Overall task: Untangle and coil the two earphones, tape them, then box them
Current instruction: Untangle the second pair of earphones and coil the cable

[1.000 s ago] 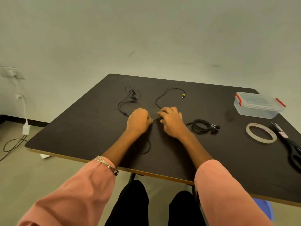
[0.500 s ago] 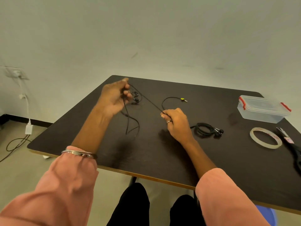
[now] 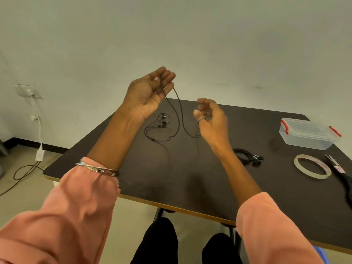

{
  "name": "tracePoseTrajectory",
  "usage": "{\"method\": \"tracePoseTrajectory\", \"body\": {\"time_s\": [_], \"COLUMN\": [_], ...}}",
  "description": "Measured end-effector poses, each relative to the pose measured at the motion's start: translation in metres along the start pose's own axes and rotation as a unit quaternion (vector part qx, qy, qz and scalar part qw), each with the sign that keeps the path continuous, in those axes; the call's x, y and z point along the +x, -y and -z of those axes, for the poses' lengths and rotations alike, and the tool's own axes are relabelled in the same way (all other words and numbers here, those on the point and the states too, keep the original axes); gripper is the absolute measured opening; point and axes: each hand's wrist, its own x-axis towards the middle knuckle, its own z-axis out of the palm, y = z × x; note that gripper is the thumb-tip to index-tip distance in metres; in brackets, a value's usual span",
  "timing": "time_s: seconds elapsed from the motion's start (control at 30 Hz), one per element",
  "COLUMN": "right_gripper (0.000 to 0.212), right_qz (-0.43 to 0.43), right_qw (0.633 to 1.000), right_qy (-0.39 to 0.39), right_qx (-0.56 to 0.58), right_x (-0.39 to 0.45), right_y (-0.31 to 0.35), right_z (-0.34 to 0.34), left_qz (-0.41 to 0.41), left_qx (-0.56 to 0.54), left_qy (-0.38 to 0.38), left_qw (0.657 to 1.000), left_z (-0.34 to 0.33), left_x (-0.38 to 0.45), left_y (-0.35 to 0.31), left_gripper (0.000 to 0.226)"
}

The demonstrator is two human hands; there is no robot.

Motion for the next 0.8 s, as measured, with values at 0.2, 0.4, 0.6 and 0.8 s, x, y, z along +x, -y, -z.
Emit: {"method": "tracePoseTrajectory", "body": {"time_s": [0.2,0.4,0.6,0.8], "right_gripper": [0.033,0.019,0.014,0.018], "right_qz": [-0.091,-0.135,-0.187,-0.117], "right_qw": [0.948,0.931,0.939,0.968], "right_qy": [0.237,0.259,0.173,0.052], "right_qx": [0.195,0.217,0.231,0.214], "right_x": [-0.015,-0.015,-0.003,0.024], "right_y": [0.038,0.017,-0.003,0.013], "right_z": [-0.02,-0.002,0.025,0.04], "left_qz": [-0.04,-0.135,-0.226,-0.041], "left_qx": [0.106,0.081,0.049,0.429], "left_qy": [0.033,-0.024,-0.081,-0.171], "left_qw": [0.993,0.987,0.969,0.886], "left_z": [-0.011,0.006,0.032,0.051], "left_x": [-0.001,0.016,0.028,0.025], "left_y": [0.009,-0.027,-0.056,-0.032], "left_gripper": [0.043,0.056,0.052,0.025]}}
